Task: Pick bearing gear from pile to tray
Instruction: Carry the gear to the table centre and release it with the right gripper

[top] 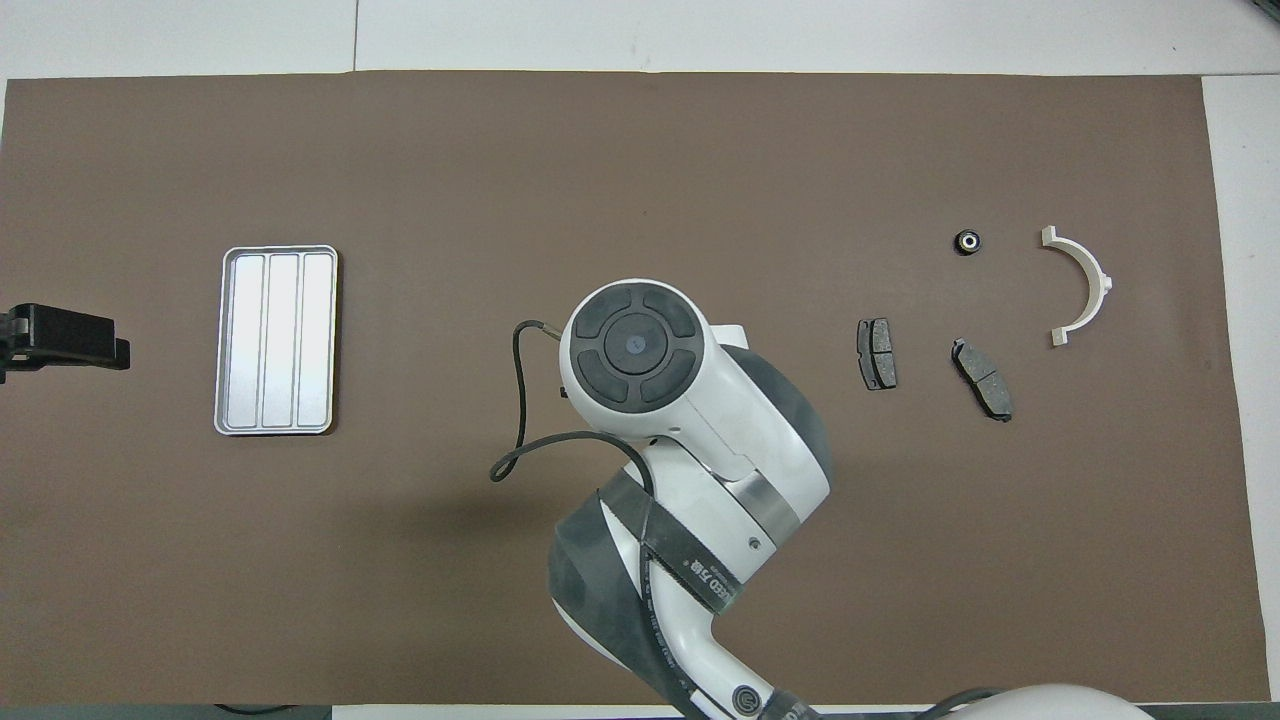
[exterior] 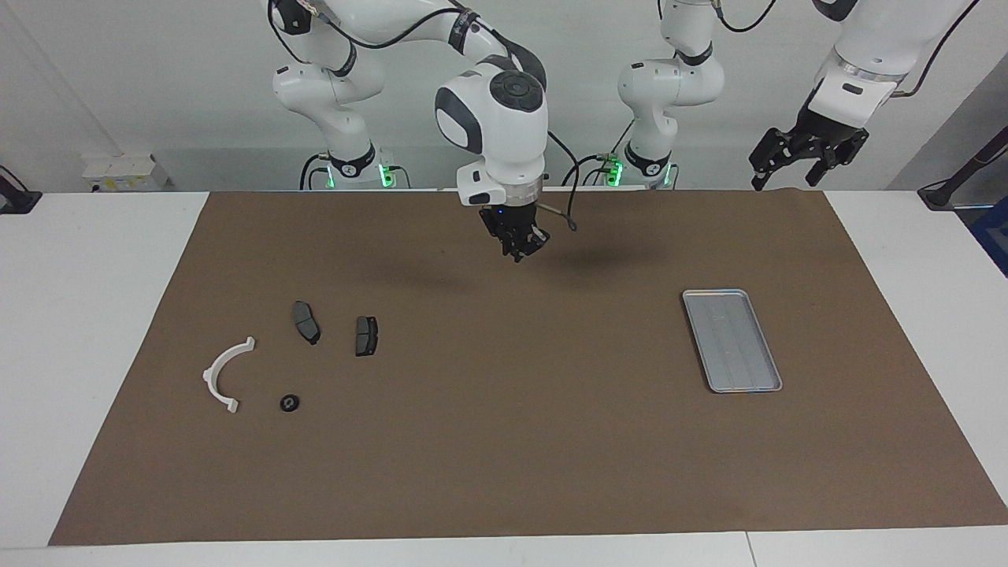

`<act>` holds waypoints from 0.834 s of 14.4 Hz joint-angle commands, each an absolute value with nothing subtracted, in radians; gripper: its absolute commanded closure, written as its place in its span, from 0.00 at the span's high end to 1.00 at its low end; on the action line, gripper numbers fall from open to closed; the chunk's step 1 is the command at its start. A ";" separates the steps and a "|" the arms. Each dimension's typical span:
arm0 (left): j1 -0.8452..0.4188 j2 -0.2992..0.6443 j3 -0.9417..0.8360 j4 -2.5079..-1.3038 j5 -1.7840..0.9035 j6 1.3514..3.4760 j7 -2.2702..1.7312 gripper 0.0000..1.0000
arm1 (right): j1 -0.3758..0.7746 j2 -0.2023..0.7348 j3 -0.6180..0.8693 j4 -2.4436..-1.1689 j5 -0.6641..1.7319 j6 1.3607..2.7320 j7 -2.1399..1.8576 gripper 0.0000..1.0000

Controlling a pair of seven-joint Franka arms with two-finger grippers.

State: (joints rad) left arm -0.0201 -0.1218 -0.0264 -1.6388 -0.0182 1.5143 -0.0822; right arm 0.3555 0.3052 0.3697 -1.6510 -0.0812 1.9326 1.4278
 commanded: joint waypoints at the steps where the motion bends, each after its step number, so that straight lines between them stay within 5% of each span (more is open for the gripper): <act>1: -0.008 -0.127 -0.034 -1.634 -0.034 1.494 -0.072 1.00 | 0.350 0.339 0.370 -1.681 -0.063 1.999 1.453 0.00; 7: -0.008 -0.127 -0.034 -1.634 -0.034 1.494 -0.072 1.00 | 0.387 0.518 0.364 -1.663 -0.145 2.138 1.532 0.00; 12: -0.014 -0.135 -0.037 -1.646 -0.034 1.470 -0.080 1.00 | 0.385 0.567 0.362 -1.667 -0.181 2.209 1.539 0.00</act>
